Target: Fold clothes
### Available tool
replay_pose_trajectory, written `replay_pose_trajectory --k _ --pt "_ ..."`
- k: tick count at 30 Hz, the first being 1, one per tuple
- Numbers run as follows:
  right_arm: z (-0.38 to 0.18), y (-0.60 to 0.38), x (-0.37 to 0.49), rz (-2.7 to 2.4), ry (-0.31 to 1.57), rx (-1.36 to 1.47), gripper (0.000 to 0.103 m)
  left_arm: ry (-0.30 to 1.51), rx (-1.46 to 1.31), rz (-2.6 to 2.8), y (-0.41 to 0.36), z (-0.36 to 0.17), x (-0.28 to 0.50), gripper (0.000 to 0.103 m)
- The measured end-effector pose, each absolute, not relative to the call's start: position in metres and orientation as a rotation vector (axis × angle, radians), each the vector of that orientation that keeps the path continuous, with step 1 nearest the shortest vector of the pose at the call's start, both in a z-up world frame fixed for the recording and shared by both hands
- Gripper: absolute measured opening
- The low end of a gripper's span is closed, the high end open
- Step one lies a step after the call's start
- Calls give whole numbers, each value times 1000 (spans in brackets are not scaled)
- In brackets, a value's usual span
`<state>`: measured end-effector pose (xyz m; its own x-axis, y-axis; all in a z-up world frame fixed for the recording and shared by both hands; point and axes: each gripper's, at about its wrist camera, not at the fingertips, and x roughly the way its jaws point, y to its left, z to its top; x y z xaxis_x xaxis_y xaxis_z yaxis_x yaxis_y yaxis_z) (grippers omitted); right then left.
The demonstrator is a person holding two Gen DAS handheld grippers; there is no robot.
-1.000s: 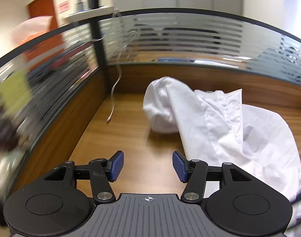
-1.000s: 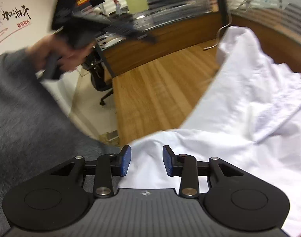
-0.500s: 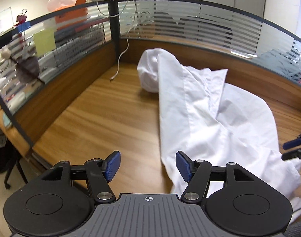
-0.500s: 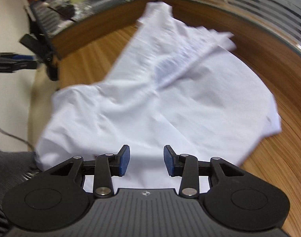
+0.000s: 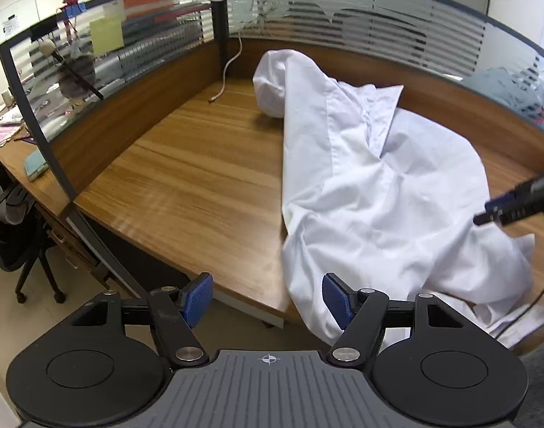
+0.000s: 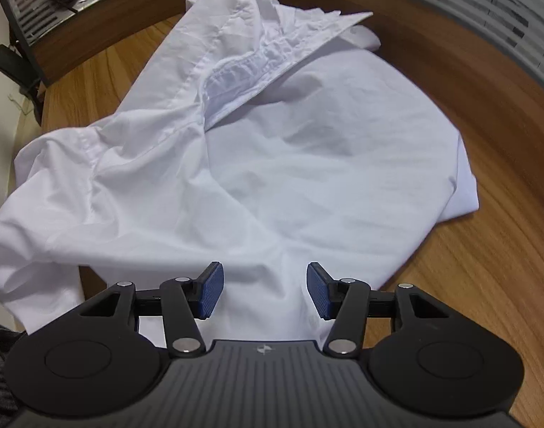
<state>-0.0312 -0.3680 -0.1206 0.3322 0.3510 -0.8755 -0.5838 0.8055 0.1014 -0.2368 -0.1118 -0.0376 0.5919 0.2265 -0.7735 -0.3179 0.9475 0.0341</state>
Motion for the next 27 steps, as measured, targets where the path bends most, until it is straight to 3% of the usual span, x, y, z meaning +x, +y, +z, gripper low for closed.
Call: replay_pose_trajectory --k 11,27 --pt "-111 -401 -60 486 1091 -207 68 856 -85 164 -125 -74 -177 70" --pt "-96 -485 -142 128 1082 -17 70 986 12 -91 -163 -143 -59 70"
